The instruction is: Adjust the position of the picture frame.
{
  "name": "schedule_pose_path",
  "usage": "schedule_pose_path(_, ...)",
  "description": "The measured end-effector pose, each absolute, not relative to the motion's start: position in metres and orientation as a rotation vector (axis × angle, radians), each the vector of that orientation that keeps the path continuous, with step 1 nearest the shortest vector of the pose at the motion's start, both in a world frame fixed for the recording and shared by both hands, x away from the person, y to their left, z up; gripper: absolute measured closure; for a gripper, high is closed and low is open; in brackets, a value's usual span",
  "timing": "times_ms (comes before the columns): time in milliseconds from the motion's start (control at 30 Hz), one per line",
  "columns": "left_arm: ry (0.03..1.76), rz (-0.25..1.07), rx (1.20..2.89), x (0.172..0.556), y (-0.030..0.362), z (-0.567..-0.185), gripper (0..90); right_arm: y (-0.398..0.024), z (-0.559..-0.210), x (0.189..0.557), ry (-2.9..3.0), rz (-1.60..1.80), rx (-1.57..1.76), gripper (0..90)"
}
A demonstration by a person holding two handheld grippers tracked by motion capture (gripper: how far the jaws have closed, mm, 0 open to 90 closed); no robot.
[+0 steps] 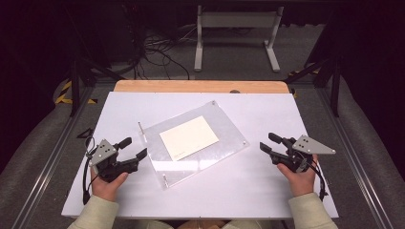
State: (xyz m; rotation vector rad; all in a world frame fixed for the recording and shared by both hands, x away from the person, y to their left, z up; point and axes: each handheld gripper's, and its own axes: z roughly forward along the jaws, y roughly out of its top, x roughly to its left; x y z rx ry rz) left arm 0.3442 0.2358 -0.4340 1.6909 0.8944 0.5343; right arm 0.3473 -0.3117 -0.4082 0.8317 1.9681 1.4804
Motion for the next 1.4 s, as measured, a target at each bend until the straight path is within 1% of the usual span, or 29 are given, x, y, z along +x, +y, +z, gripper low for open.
schedule_pose_path(400, 0.891, 0.52, 1.685, 0.341, 0.235, -0.43, 25.0, -0.312, -0.406, 0.348, 1.988, 1.482, 0.828, 48.9)
schedule_pose_path(667, 0.804, 0.498, 1.698, 0.331, 0.221, -0.42, 25.0, -0.31, -0.408, 0.35, 2.006, 1.473, 0.836, 48.9)
schedule_pose_path(1067, 0.695, 0.425, 1.796, 0.323, 0.191, -0.417, 24.9, -0.308, -0.409, 0.351, 2.03, 1.478, 0.834, 48.3)
schedule_pose_path(1400, 0.7, 0.339, 1.91, 0.33, 0.182, -0.429, 24.7, -0.304, -0.412, 0.353, 2.069, 1.466, 0.818, 48.2)
